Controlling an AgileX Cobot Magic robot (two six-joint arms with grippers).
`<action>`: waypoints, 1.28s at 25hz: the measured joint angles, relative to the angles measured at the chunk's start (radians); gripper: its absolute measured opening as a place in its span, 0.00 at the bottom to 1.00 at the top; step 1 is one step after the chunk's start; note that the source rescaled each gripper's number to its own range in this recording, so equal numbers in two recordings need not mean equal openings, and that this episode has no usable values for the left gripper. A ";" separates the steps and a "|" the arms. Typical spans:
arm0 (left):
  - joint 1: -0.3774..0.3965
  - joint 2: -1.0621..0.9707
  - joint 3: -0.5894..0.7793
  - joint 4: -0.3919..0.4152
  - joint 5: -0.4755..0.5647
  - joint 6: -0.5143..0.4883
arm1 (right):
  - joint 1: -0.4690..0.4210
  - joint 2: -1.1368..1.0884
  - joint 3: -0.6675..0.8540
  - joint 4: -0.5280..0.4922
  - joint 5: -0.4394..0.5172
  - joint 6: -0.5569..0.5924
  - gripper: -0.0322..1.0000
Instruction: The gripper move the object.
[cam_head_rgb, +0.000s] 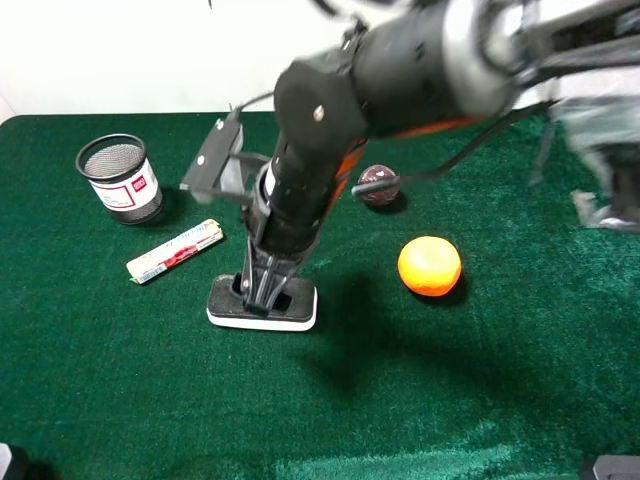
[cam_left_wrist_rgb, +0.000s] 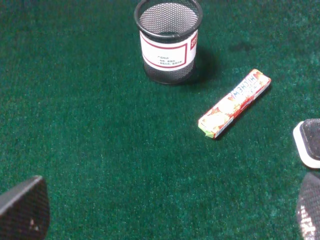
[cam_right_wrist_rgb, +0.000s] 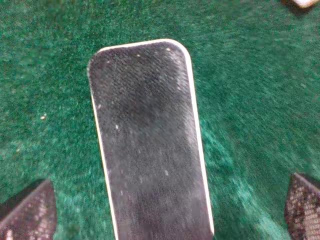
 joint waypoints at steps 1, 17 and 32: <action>0.000 0.000 0.000 0.000 0.000 0.000 | 0.000 -0.021 0.000 -0.022 0.021 0.033 1.00; 0.000 0.000 0.000 0.000 0.000 0.000 | 0.000 -0.500 0.066 -0.287 0.310 0.346 1.00; 0.000 0.000 0.000 0.000 0.000 0.000 | 0.000 -1.062 0.481 -0.287 0.310 0.498 1.00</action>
